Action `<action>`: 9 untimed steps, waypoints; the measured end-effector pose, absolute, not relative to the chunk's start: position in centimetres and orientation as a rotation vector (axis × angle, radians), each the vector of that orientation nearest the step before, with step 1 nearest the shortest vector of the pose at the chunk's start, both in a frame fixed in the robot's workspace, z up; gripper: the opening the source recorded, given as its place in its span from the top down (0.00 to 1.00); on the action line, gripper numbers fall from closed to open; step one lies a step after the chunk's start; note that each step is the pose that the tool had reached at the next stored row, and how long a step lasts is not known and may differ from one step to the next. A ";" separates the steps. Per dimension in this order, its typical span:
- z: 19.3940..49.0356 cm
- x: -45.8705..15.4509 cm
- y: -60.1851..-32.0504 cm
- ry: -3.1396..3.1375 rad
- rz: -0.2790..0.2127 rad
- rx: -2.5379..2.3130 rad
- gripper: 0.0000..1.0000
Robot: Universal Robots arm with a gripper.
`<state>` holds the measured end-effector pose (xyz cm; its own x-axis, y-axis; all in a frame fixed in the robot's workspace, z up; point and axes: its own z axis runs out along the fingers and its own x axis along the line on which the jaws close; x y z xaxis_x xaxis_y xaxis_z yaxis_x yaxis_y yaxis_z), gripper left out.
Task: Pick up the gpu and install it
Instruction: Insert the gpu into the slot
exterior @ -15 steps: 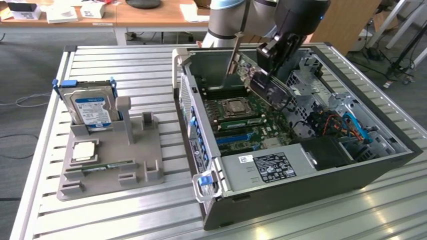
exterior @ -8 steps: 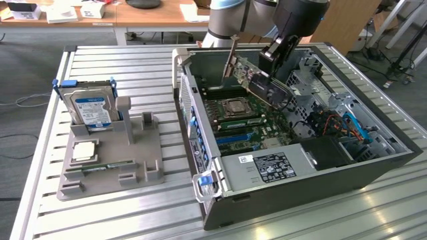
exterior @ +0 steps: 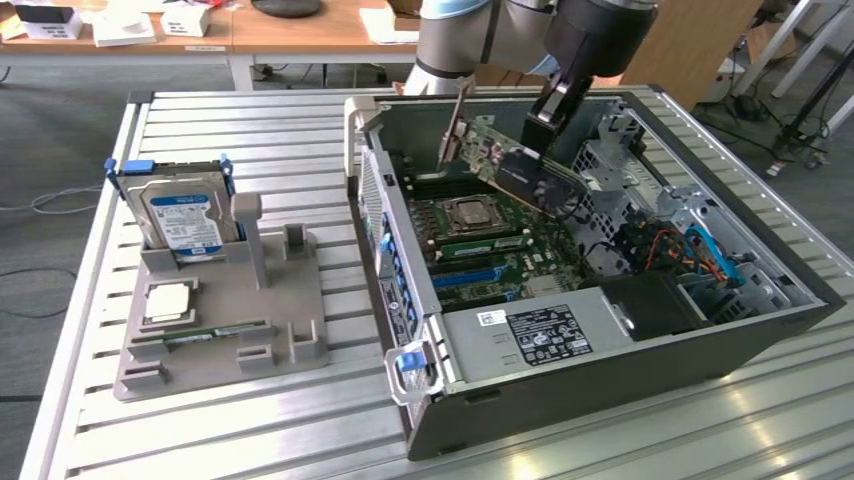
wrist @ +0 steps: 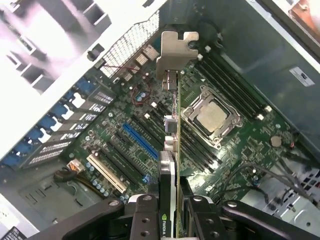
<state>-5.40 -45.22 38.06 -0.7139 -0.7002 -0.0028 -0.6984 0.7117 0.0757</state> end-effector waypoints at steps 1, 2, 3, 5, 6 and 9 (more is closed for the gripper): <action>38.0 -5.4 -45.2 -2.871 -0.111 1.203 0.73; 38.0 -5.4 -45.2 -2.859 -0.110 1.229 0.73; 37.9 -5.4 -45.2 -2.848 -0.110 1.254 0.73; 37.9 -5.4 -45.2 -2.822 -0.109 1.307 0.73; 37.8 -5.4 -45.2 -2.810 -0.108 1.332 0.73; 37.7 -5.4 -45.2 -2.771 -0.107 1.407 0.73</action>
<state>-5.40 -45.22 37.71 -0.5904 -0.8071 -0.0028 -0.8049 0.5886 0.0757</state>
